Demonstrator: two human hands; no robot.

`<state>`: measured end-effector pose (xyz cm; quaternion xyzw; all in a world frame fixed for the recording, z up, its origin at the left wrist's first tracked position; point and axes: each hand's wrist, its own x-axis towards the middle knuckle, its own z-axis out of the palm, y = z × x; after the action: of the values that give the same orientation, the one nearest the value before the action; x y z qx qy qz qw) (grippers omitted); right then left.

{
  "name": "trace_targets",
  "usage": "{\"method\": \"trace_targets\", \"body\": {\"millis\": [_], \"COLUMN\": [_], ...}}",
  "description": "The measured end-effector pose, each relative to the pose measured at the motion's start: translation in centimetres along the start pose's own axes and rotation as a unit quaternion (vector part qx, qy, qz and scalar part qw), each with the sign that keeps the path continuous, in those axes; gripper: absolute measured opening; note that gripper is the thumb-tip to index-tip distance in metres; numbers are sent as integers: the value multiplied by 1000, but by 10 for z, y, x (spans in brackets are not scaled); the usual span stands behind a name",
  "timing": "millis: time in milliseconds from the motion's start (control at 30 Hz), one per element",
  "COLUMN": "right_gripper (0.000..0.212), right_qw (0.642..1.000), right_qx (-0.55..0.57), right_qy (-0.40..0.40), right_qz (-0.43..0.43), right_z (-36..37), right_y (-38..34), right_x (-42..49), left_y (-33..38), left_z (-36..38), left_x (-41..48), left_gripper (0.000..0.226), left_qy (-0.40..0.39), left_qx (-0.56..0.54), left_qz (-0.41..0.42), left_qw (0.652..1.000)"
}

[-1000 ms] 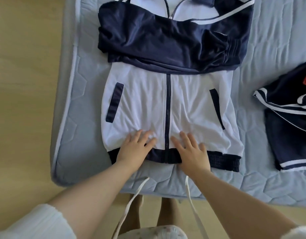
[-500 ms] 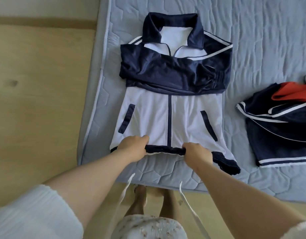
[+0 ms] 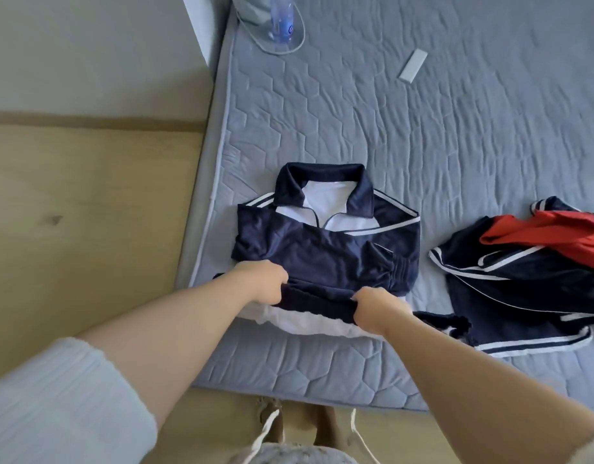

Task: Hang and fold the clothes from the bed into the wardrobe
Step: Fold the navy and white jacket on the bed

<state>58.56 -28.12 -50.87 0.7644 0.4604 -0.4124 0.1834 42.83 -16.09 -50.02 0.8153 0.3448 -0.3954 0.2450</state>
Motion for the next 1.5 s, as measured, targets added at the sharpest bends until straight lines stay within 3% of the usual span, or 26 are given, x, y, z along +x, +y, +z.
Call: {"method": "trace_targets", "body": {"millis": [100,233,367,500,600,667,733,800,1000,1067,1133,1233,1400,1500], "right_gripper": [33,29,55,58,53,50,49,47,34,26,24,45,49,36], "right_qw": [992,938,896,928,961,974,982,979,925,898,852,800,692,725], "right_qx": [-18,-83,-24,4,19,52,105,169,346,391,456,512,612,567], "right_qy": [124,336,442,368,270,216,159,115,38,63,106,146,89,93], "right_qz": [4,-10,-21,-48,-53,-40,-16,24,156,192,235,279,373,379], "right_z": [-36,-91,-123,-109,-80,-59,-38,-19,23,36,48,64,74,75], "right_y": [4,14,20,24,33,37,41,46,60,66,72,84,94,98], "right_x": [13,45,78,100,116,124,131,137,161,165,165,164,169,173], "left_y": [-2,-7,-18,-14,-9,-8,-8,-11,-35,-46,-55,-67,-89,-101], "left_z": [-48,-108,-134,-105,-62,-35,-12,8,50,61,72,84,96,96], "left_x": [14,42,74,99,120,131,140,145,161,168,174,173,165,162], "left_gripper": [15,25,62,80,70,59,51,52,63,63,54,29,14,19], "left_qy": [113,288,437,364,303,277,255,245,276,250,235,255,198,165], "left_qx": [58,79,63,46,51,-4,-106,-227,-442,-485,-487,-445,-439,-403], "left_qz": [-13,-15,-92,-123,-110,-128,-176,-252,-410,-414,-399,-376,-288,-285], "left_qw": [992,954,893,922,945,952,945,908,749,728,741,772,828,854]}}
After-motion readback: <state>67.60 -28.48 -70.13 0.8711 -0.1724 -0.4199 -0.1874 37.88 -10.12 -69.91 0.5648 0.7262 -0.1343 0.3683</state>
